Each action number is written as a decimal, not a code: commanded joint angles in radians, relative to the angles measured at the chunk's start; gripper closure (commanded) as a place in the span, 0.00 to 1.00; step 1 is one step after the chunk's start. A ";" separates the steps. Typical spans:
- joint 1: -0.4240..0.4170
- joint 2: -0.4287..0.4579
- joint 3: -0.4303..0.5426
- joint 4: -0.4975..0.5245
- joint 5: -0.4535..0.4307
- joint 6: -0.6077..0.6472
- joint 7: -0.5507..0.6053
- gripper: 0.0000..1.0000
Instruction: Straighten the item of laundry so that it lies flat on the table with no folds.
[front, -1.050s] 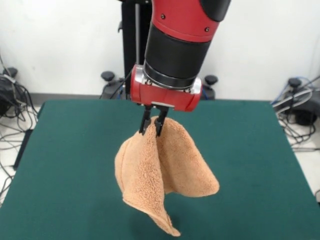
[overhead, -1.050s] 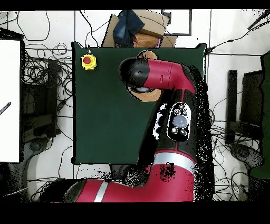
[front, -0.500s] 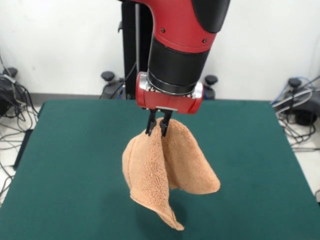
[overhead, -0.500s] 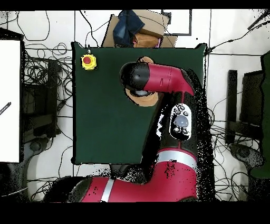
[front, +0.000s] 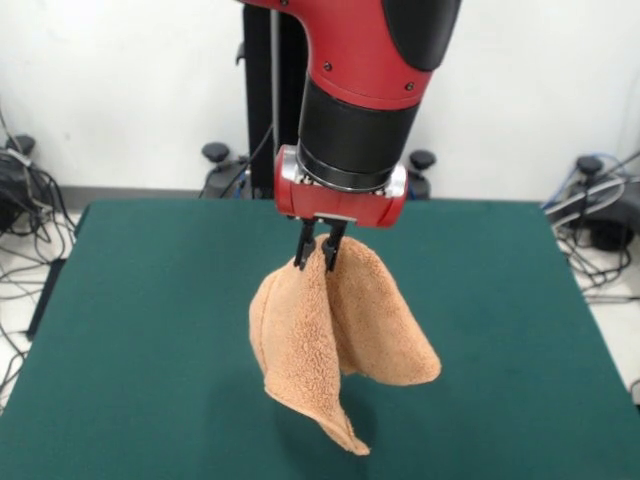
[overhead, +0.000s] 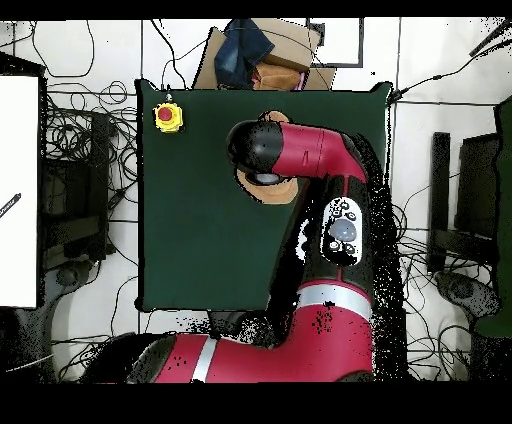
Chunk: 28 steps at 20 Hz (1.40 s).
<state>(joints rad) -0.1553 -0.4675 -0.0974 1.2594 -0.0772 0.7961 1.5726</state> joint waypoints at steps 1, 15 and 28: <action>0.002 -0.017 0.093 0.094 0.018 0.047 0.069 1.00; -0.002 -0.042 0.104 0.101 0.025 0.070 0.056 1.00; 0.007 -0.064 0.097 0.080 0.027 0.143 0.051 1.00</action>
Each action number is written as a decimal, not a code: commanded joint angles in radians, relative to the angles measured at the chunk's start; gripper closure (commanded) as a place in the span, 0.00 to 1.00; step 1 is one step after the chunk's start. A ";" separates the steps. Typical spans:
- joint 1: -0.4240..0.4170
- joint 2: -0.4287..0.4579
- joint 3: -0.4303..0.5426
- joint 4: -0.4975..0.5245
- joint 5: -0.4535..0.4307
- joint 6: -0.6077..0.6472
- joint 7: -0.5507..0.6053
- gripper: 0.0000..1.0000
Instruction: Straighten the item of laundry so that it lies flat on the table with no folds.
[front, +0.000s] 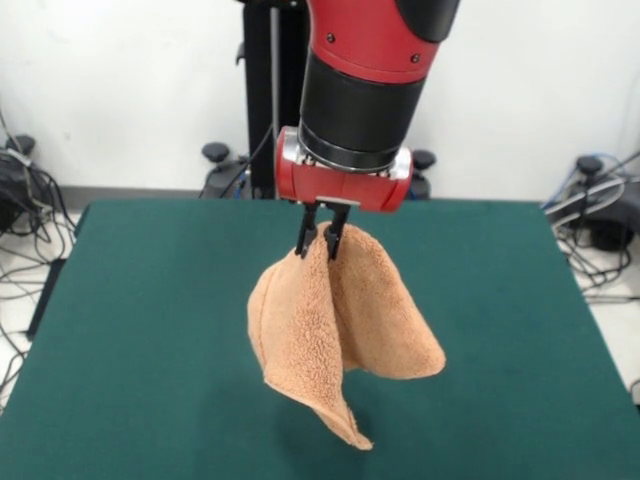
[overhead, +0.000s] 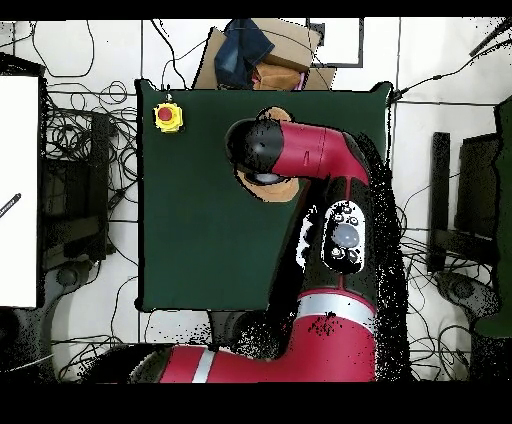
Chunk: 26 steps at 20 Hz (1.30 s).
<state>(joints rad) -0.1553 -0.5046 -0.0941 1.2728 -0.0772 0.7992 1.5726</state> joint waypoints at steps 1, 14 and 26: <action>0.008 -0.029 0.093 0.063 0.027 0.148 0.050 1.00; -0.001 -0.029 0.104 0.073 0.025 0.128 0.047 1.00; 0.000 -0.027 0.101 0.070 0.029 0.124 0.061 1.00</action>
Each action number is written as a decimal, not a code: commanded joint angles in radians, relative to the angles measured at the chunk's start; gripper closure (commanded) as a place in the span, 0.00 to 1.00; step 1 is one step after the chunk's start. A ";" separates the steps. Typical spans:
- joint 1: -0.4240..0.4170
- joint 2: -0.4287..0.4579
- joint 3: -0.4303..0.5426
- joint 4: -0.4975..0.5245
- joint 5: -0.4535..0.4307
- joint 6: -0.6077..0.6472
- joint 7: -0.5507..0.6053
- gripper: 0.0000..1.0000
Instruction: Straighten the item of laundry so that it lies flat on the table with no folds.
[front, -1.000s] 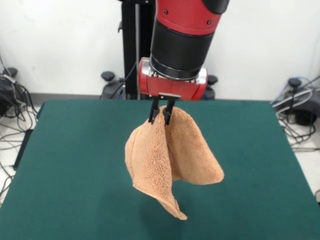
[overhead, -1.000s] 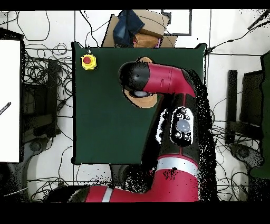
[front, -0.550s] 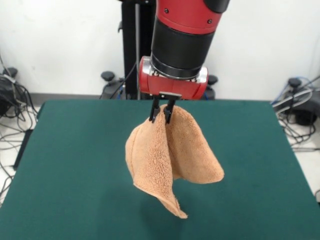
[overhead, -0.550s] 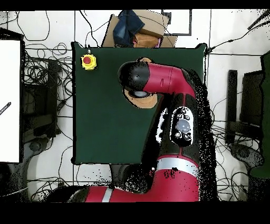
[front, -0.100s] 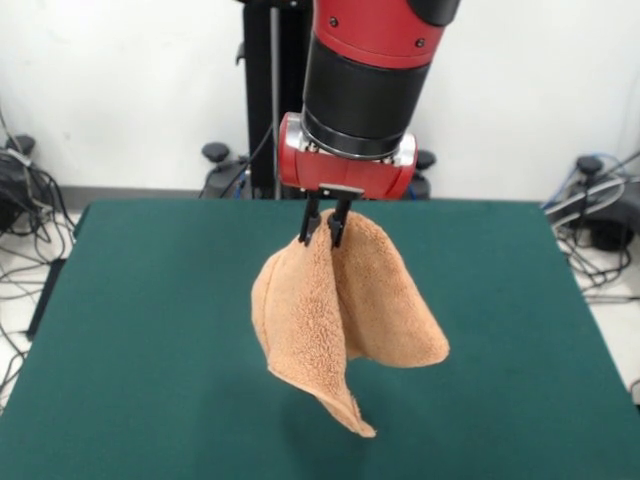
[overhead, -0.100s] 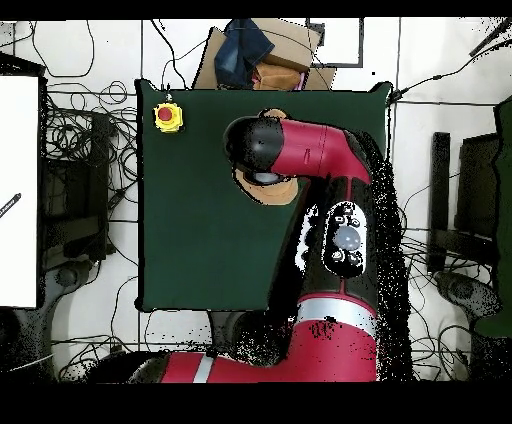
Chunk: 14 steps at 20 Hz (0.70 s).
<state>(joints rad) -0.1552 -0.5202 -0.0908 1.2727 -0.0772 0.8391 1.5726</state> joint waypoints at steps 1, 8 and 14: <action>0.000 -0.012 0.097 0.070 0.029 0.084 0.062 0.00; -0.003 -0.017 0.099 0.082 0.032 0.073 0.065 0.00; -0.011 -0.001 0.119 0.063 0.010 0.073 0.008 0.00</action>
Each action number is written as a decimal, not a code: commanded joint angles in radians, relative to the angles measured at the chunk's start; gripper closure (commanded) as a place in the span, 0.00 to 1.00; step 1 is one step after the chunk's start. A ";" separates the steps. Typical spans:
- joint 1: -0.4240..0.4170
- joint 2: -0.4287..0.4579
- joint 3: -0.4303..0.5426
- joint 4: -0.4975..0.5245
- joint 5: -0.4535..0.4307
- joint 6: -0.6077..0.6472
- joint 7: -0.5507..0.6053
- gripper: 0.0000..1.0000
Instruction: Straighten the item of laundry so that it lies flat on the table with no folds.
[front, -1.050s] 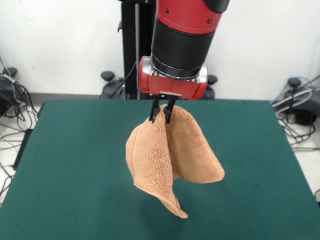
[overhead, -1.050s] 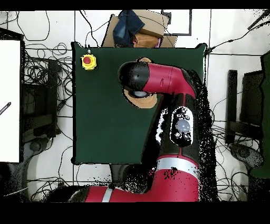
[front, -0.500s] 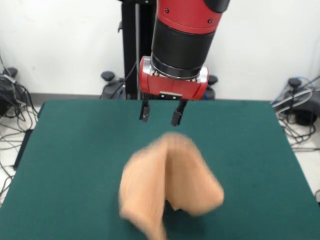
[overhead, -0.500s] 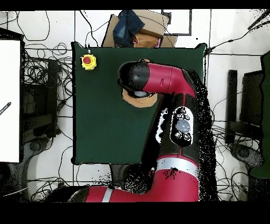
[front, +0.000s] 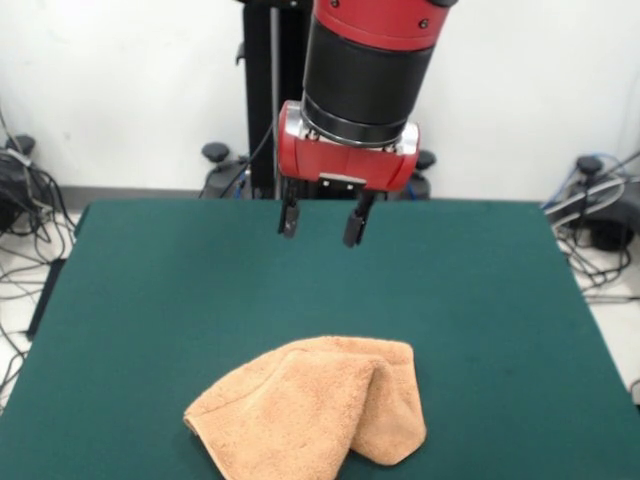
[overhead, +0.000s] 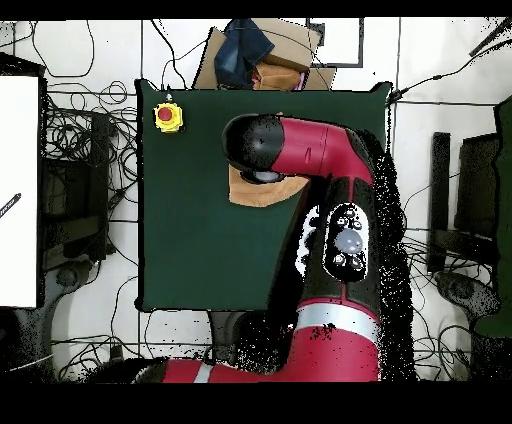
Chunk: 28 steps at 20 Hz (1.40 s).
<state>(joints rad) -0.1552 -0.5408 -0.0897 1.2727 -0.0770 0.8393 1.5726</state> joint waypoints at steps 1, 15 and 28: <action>-0.010 0.023 0.117 0.065 0.013 0.068 0.017 0.00; -0.028 0.084 0.134 0.122 0.007 -0.161 0.074 0.00; -0.008 0.172 0.120 0.055 0.024 -0.193 0.153 0.00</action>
<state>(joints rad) -0.1756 -0.4631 -0.0573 1.2791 -0.0784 0.6863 1.5726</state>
